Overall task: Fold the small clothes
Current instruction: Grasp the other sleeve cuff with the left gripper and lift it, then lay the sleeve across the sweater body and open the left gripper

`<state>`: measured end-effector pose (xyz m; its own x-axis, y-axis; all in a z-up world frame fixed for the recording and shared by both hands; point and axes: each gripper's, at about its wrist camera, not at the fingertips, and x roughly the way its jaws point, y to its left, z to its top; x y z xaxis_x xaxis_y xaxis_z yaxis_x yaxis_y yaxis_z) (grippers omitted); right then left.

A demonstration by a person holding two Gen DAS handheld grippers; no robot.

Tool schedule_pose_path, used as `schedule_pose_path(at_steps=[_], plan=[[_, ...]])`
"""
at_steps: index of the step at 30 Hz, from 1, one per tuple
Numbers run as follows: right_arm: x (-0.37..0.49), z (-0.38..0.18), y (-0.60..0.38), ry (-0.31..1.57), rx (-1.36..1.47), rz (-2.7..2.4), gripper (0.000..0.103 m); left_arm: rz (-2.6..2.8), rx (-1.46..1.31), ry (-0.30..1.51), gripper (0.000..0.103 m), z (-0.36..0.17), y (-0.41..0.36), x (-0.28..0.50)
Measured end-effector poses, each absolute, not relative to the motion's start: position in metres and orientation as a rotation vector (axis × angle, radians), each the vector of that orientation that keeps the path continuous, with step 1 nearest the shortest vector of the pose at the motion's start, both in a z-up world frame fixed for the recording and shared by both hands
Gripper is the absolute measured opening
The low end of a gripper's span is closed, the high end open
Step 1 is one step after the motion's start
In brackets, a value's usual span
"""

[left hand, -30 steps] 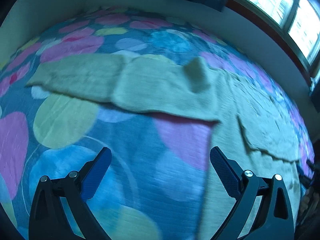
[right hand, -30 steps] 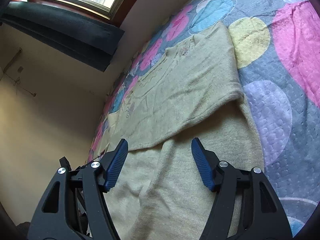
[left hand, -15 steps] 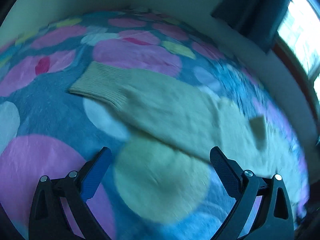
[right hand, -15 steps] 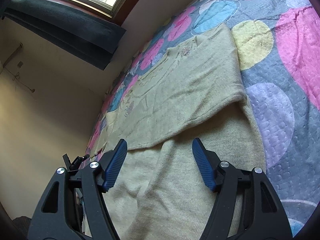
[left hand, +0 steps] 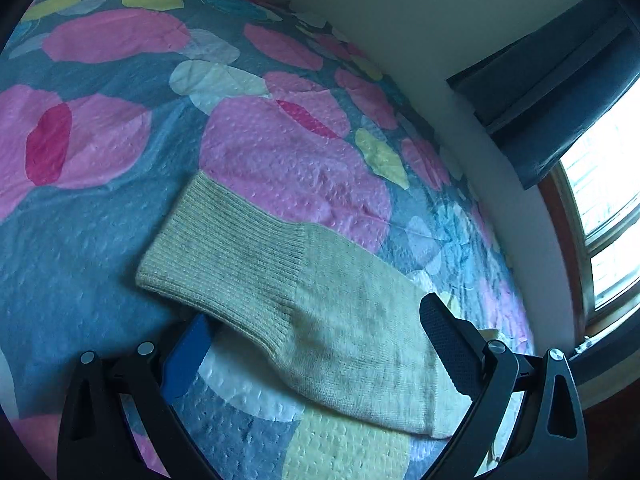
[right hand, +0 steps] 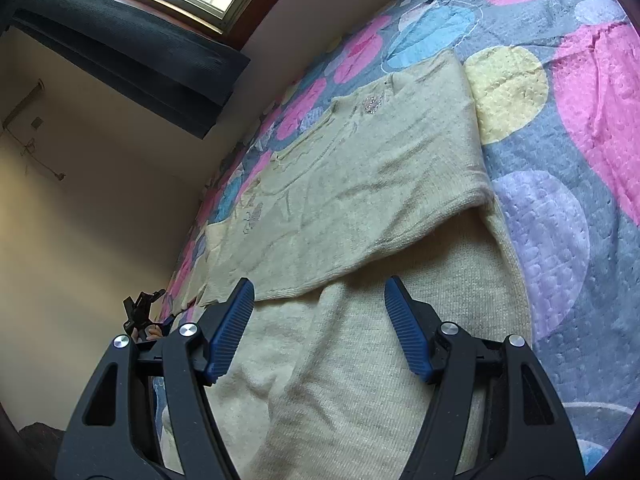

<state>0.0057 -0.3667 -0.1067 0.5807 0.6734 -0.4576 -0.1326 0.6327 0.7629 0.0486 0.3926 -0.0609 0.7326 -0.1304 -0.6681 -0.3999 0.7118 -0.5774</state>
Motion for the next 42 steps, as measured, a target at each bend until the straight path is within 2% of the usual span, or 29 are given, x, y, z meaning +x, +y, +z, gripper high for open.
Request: schedule_pose_path(at_steps=[1, 2, 4, 6, 8, 10, 17, 23, 26, 29, 34, 38, 42], plan=[[0.006, -0.107, -0.367, 0.822, 0.747, 0.526, 0.067, 0.186, -0.766, 0.757, 0.093, -0.06, 0.391, 0.05], [0.006, -0.106, -0.367, 0.82, 0.746, 0.527, 0.067, 0.24, -0.737, 0.767, 0.076, -0.058, 0.386, 0.051], [0.006, -0.107, -0.367, 0.819, 0.745, 0.526, 0.067, 0.323, -0.677, 0.796, 0.05, -0.057, 0.382, 0.053], [0.006, -0.108, -0.367, 0.818, 0.745, 0.523, 0.067, 0.359, -0.631, 0.805, 0.035, -0.057, 0.378, 0.055], [0.006, -0.108, -0.367, 0.818, 0.744, 0.522, 0.067, 0.387, -0.611, 0.823, 0.014, -0.059, 0.378, 0.056], [0.007, -0.108, -0.367, 0.817, 0.743, 0.522, 0.067, 0.397, -0.625, 0.812, 0.006, -0.057, 0.378, 0.053], [0.007, -0.108, -0.368, 0.816, 0.741, 0.522, 0.067, 0.498, -0.587, 0.682, 0.005, -0.031, 0.377, 0.018], [0.007, -0.108, -0.367, 0.815, 0.742, 0.522, 0.068, 0.52, -0.47, 0.684, 0.005, -0.018, 0.358, 0.016], [0.007, -0.109, -0.368, 0.813, 0.745, 0.523, 0.067, 0.495, -0.398, 0.642, 0.005, 0.007, 0.335, 0.02], [0.007, -0.108, -0.367, 0.813, 0.743, 0.522, 0.068, 0.439, -0.27, 0.584, 0.005, 0.041, 0.291, 0.024], [0.007, -0.109, -0.368, 0.811, 0.747, 0.524, 0.068, 0.244, -0.08, 0.496, 0.005, 0.091, 0.172, 0.04], [0.007, -0.109, -0.369, 0.81, 0.747, 0.526, 0.068, 0.063, -0.035, 0.48, 0.005, 0.104, 0.084, 0.056], [0.006, -0.109, -0.369, 0.807, 0.751, 0.529, 0.068, -0.093, 0.051, 0.493, 0.005, 0.094, -0.019, 0.071]])
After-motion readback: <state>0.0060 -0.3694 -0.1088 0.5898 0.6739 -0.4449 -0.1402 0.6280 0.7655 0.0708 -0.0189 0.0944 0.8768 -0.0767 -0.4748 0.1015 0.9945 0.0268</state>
